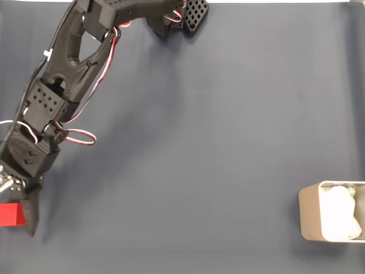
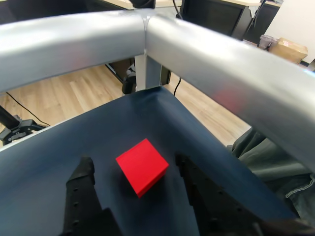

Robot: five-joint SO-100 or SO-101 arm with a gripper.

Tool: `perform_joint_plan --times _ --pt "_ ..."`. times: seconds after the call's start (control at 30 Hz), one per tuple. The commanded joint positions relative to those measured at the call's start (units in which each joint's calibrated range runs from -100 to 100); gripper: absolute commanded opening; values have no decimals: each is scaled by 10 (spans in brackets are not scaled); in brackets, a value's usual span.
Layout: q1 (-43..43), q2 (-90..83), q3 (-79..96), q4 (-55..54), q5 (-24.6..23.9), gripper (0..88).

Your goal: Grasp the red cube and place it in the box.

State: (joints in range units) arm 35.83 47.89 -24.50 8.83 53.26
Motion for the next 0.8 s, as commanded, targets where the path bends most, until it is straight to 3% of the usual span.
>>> perform_joint_plan --times 0.0,0.77 --pt "-10 -30 11 -7 -2 384" --pt "-27 -63 58 -10 -1 386"
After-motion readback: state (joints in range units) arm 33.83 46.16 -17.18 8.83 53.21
